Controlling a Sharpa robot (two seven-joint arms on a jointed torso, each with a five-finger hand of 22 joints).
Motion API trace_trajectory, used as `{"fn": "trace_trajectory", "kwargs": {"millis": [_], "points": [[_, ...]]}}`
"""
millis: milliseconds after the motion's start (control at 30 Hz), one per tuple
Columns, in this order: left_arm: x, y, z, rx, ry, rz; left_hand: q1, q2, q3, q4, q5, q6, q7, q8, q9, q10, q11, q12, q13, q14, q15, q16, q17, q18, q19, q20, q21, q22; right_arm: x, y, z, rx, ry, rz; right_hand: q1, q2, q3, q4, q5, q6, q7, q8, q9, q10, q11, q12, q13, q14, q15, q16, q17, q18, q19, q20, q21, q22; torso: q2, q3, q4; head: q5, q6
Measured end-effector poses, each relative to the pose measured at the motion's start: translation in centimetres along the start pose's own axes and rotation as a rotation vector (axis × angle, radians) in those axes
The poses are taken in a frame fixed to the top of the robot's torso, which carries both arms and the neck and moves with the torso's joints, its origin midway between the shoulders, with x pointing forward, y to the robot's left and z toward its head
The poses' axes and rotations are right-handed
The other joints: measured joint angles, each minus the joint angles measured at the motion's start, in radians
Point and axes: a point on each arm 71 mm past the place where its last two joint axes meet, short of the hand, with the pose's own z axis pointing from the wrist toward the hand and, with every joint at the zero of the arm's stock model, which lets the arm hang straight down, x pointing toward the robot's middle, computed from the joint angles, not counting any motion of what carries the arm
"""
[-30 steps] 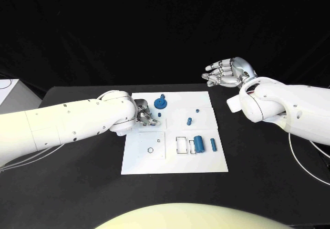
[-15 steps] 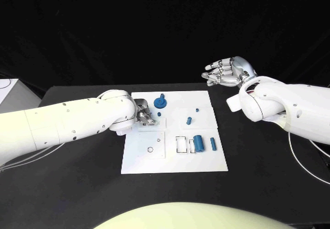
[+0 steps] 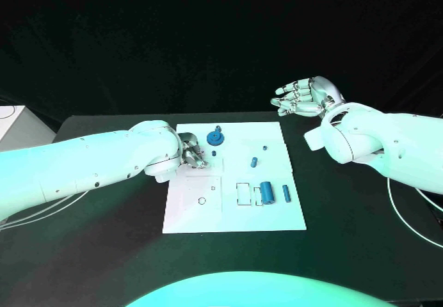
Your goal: Assemble the parts on the task board
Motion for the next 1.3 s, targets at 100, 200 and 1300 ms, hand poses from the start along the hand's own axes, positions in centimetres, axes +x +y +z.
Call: {"fn": "trace_trajectory", "kwargs": {"millis": [100,200,1300], "points": [[-0.4,-0.1,-0.3,0.012,0.004,-0.03,0.0,0.0,0.007,0.007,-0.001,-0.005,-0.002,0.006,0.008,0.0,0.0,0.0,-0.002,0.0,0.0,0.0,0.0,0.0,0.0,0.0,0.0,0.0,0.0,-0.1,0.0,0.001,0.0,-0.001,0.0,0.0,0.0,0.0,0.0,0.0,0.0,0.0,0.0,0.0,0.0,0.0,0.0,0.0,0.0,0.0,0.0,0.0,0.0,0.0,0.0,0.0,0.0,0.0,-0.0005,-0.001,0.0],[-1.0,-0.1,-0.6,0.022,0.006,-0.057,0.0,0.0,0.007,0.007,-0.001,-0.007,-0.003,0.007,0.01,0.0,0.0,-0.004,-0.003,0.0,0.0,0.0,0.0,0.0,0.0,0.0,0.0,0.0,-0.1,-0.1,0.0,0.003,0.0,-0.001,0.0,0.0,0.0,0.0,0.0,0.0,0.0,0.0,0.0,0.0,0.0,0.004,0.0,0.0,0.0,0.0,0.0,0.0,0.0,0.0,0.0,0.0,0.0,-0.0002,-0.0002,-0.002,0.001],[-6.9,-3.7,1.2,-0.054,0.312,0.043,-0.015,0.064,0.018,0.018,-0.12,-0.044,0.02,0.015,0.029,-0.039,0.018,-0.039,-0.045,0.0,0.014,0.0,0.0,0.0,0.0,0.007,-0.034,0.0,0.2,-0.3,0.2,0.014,0.012,-0.002,0.004,0.004,0.003,-0.009,0.058,0.0,0.0,0.0,-0.003,-0.004,-0.004,0.013,-0.019,0.0,0.0,-0.004,-0.008,0.0,0.0,0.0,0.0,-0.02,0.001,0.0007,-0.0019,0.012,-0.002]]}}
